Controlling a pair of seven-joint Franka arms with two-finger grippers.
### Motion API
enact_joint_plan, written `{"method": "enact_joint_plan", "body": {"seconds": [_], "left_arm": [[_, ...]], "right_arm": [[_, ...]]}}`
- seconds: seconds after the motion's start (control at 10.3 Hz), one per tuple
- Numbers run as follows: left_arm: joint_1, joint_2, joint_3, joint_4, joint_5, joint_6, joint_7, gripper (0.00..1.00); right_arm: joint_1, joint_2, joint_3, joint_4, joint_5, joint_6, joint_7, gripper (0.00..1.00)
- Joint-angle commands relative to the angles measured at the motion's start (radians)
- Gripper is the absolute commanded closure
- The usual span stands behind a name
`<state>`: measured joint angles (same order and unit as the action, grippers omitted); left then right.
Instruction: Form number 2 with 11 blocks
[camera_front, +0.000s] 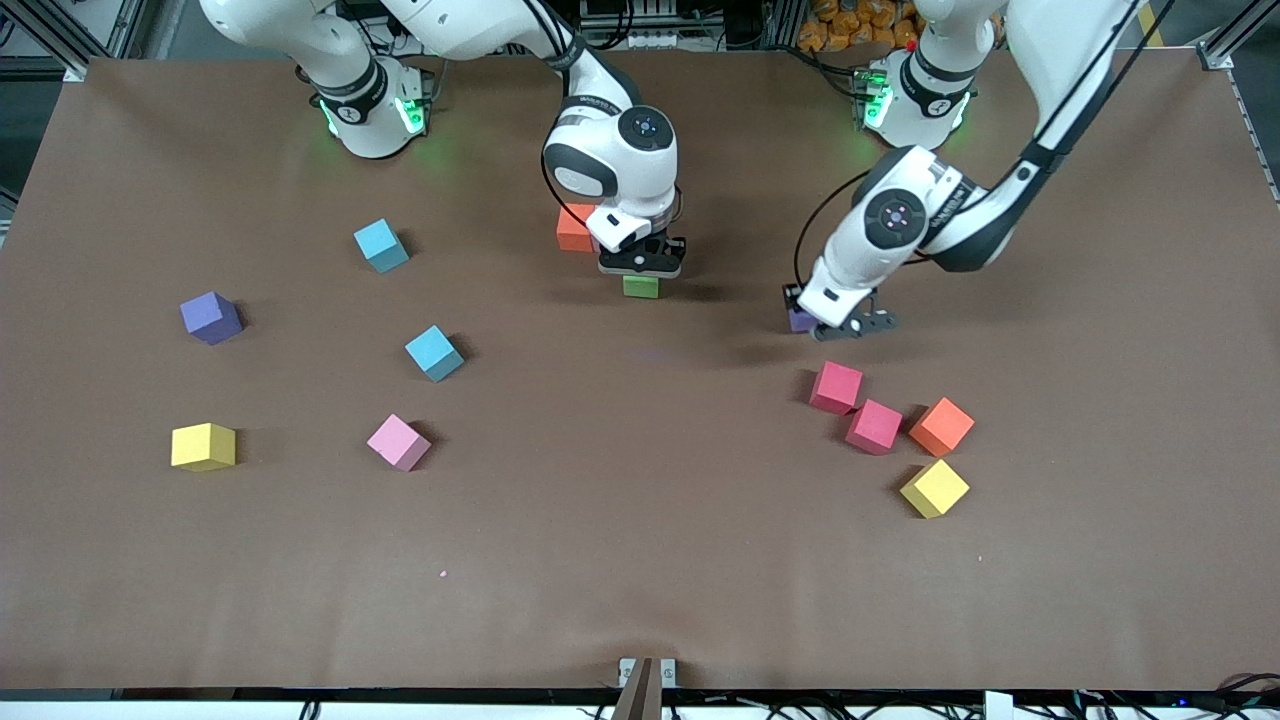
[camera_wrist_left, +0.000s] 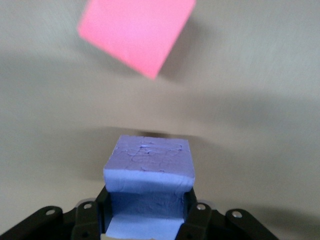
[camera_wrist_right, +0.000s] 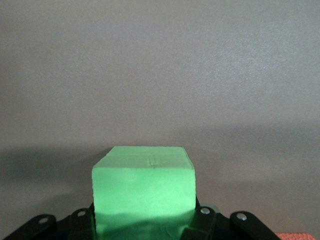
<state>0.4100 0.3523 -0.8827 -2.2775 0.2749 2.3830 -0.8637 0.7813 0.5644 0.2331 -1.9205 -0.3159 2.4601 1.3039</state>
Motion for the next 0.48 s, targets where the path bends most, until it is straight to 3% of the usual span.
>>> {"method": "enact_joint_plan", "body": {"seconds": [0.0,0.39], "left_arm": [[0.003,0.014,0.014,0.071,0.014,-0.039,-0.001,0.85],[0.003,0.030,0.016,0.101,-0.003,-0.041,-0.011,0.84]], "right_arm": [[-0.002,0.015,0.009,0.011,0.015,0.003,0.009,0.52],[-0.004,0.032,0.026,0.009,0.014,0.011,0.009,0.52]]}}
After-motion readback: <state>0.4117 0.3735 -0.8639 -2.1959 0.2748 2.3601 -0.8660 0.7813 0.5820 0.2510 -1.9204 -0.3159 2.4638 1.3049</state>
